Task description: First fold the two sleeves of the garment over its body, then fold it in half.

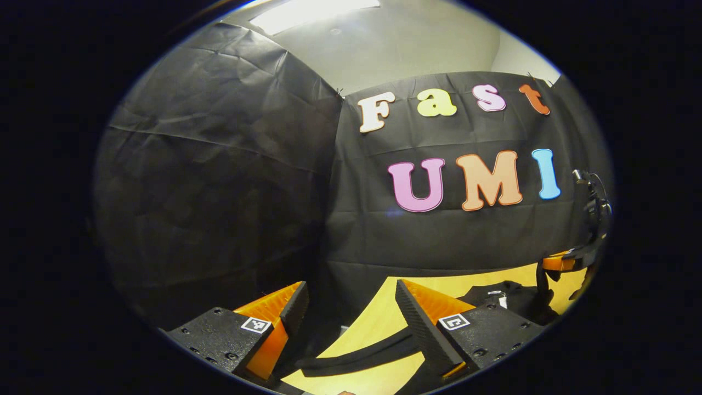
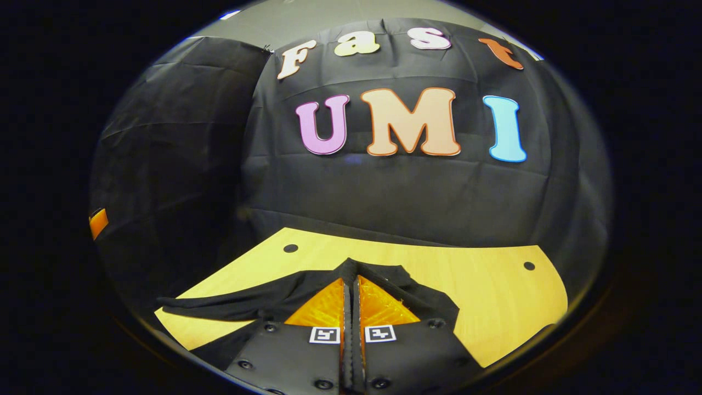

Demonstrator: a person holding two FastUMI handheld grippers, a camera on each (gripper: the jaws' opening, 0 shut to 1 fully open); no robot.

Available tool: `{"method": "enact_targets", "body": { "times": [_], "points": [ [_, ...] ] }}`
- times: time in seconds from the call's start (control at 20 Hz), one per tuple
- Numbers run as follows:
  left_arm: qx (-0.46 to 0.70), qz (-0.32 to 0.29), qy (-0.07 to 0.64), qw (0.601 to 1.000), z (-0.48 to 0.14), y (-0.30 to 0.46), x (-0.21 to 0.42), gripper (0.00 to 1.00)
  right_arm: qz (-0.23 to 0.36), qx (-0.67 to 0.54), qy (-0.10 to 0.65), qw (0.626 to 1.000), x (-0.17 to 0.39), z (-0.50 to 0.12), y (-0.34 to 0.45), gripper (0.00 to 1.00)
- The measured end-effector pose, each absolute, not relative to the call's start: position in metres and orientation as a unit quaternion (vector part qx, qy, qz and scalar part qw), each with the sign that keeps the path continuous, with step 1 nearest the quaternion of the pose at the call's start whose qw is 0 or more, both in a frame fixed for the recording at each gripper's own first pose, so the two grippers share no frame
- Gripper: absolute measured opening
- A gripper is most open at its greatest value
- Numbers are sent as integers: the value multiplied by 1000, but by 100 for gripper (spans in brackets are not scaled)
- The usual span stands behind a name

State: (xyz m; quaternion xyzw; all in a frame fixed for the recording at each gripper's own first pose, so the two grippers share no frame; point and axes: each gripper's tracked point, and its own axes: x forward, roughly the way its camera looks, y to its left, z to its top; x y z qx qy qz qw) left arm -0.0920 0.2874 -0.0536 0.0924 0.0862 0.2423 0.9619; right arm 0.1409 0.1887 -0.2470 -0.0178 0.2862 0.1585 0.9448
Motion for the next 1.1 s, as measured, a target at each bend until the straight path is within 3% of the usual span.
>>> {"method": "enact_targets", "body": {
  "times": [0.1, 0.35, 0.4, 0.45, 0.5, 0.6, 0.65, 0.7, 0.8, 0.9, 1.0, 1.1],
  "points": [
    [92, 244, 90, 961, -56, 298, -95, 94, 163, -23, 293, 942, 143, -256, 209, 0],
    [85, 245, 116, 959, -79, 320, -100, 94, 173, -25, 310, 934, 146, -275, 253, 2],
    [82, 246, 123, 958, -85, 326, -102, 99, 185, -13, 310, 932, 145, -277, 265, 2],
    [77, 248, 130, 957, -91, 332, -103, 95, 194, 1, 311, 930, 143, -272, 275, 7],
    [71, 248, 139, 956, -99, 336, -102, 99, 197, 12, 303, 932, 145, -272, 282, 29],
    [61, 248, 156, 954, -115, 346, -102, 95, 176, 3, 267, 947, 155, -250, 275, 74],
    [56, 248, 165, 953, -124, 349, -101, 100, 172, 0, 254, 952, 159, -242, 271, 96],
    [50, 246, 174, 952, -133, 353, -100, 95, 170, -1, 245, 955, 161, -237, 269, 99],
    [39, 241, 197, 950, -153, 357, -98, 100, 157, -9, 241, 958, 159, -237, 256, 98],
    [27, 236, 221, 946, -176, 359, -96, 95, 139, -16, 243, 960, 159, -235, 241, 98],
    [10, 236, 248, 940, -202, 363, -97, 100, 123, -20, 241, 963, 157, -231, 225, 98],
    [-13, 242, 275, 930, -227, 368, -99, 95, 106, -28, 246, 963, 152, -232, 210, 98]
  ]
}}
